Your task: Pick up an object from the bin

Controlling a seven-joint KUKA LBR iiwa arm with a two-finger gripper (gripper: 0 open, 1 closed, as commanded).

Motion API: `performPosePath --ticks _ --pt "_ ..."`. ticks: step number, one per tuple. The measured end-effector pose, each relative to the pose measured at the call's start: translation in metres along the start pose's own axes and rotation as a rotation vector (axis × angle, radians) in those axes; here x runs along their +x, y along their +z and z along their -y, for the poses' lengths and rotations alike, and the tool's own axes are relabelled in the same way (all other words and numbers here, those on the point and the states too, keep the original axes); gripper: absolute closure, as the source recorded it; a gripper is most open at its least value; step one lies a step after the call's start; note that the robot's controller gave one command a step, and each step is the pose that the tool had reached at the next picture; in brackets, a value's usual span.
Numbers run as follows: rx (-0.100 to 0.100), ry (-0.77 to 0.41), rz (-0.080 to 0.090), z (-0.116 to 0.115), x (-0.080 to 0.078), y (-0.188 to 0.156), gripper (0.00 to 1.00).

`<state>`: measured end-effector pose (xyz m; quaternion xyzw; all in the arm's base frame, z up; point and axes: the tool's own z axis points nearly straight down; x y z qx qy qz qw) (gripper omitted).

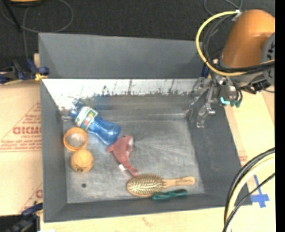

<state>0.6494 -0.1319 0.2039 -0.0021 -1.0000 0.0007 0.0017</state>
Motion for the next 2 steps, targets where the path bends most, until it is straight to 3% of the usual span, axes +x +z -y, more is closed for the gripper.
performPosePath --ticks 1,2 --pt "0.001 -0.002 0.009 0.000 -0.002 -0.005 0.00" --pt "-0.002 0.078 0.011 -0.056 0.018 0.055 0.00"
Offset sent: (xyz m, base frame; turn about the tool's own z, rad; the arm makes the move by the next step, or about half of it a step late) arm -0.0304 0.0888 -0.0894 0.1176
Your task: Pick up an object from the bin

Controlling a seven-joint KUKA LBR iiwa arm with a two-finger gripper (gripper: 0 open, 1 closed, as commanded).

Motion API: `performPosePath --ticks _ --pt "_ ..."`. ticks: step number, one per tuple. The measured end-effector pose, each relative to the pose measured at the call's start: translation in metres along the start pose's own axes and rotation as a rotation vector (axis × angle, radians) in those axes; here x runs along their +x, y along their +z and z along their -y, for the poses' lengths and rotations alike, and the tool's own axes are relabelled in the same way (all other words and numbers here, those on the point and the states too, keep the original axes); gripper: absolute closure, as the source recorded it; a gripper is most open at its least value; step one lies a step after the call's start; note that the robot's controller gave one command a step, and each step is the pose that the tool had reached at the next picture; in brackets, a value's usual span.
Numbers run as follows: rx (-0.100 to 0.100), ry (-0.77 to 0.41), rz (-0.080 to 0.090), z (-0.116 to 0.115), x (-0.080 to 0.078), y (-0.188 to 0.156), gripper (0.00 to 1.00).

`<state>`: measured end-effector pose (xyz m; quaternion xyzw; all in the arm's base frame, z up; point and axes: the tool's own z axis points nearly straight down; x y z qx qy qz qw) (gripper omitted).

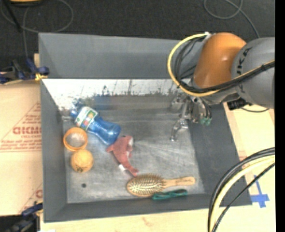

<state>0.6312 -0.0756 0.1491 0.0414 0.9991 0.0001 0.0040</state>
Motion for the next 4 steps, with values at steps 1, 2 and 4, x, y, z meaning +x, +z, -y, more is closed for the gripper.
performPosePath --ticks 1,2,4 --pt "0.000 -0.083 -0.006 -0.001 0.053 0.013 0.00" --pt "0.000 -0.108 -0.006 -0.020 0.048 0.034 0.00" --pt "-0.001 -0.264 -0.007 -0.083 0.103 0.021 0.00"
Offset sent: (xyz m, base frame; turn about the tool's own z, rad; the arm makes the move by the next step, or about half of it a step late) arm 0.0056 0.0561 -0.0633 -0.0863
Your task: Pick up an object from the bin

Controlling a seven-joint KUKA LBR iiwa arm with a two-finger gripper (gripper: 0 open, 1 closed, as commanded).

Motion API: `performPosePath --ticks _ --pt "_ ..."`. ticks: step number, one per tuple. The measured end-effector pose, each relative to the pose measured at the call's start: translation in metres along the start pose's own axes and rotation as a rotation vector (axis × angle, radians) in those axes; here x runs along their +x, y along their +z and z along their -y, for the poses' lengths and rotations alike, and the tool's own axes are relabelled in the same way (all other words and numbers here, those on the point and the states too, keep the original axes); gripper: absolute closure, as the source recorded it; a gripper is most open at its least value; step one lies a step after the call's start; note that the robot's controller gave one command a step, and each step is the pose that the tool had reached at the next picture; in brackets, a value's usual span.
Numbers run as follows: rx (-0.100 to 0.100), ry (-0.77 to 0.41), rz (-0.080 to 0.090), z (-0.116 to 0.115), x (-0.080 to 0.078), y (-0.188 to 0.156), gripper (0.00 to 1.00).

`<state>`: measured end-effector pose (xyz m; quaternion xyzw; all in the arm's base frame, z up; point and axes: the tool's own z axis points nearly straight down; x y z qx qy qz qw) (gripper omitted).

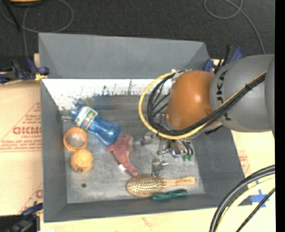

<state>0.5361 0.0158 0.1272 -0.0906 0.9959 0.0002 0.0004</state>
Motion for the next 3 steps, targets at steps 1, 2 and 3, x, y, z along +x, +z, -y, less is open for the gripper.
performPosePath --ticks 1,2,3 --pt "0.003 -0.127 0.020 -0.0257 0.0098 0.0492 1.00" --pt "0.002 -0.128 0.012 -0.0255 0.0130 0.0528 0.00" --pt "0.003 -0.129 0.012 -0.0254 0.0130 0.0528 0.00"
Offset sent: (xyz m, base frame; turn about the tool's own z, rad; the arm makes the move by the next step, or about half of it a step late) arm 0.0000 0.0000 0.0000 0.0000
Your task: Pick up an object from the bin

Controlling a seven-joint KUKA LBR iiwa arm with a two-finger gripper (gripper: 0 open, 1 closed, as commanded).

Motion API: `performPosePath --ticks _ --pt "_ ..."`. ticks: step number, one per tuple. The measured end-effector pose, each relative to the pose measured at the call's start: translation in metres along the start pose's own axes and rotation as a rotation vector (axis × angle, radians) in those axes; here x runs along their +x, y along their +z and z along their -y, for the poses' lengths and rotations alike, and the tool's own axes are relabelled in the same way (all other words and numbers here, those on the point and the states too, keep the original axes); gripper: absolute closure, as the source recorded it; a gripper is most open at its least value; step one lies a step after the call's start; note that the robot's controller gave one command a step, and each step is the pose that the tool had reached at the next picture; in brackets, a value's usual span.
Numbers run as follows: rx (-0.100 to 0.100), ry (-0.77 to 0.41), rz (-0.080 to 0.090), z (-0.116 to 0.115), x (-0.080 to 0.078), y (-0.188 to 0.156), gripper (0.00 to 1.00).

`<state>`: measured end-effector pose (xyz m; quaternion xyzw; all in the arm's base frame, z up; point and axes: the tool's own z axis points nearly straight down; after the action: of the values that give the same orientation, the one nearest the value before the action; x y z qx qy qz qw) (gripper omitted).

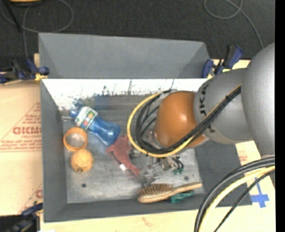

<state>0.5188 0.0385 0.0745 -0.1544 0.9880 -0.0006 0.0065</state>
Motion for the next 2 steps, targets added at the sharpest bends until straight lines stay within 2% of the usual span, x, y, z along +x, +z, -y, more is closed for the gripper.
performPosePath --ticks 1,2 --pt "-0.001 0.054 0.002 -0.001 0.003 0.000 0.00" --pt "0.000 0.268 -0.009 -0.009 -0.009 0.002 0.00"
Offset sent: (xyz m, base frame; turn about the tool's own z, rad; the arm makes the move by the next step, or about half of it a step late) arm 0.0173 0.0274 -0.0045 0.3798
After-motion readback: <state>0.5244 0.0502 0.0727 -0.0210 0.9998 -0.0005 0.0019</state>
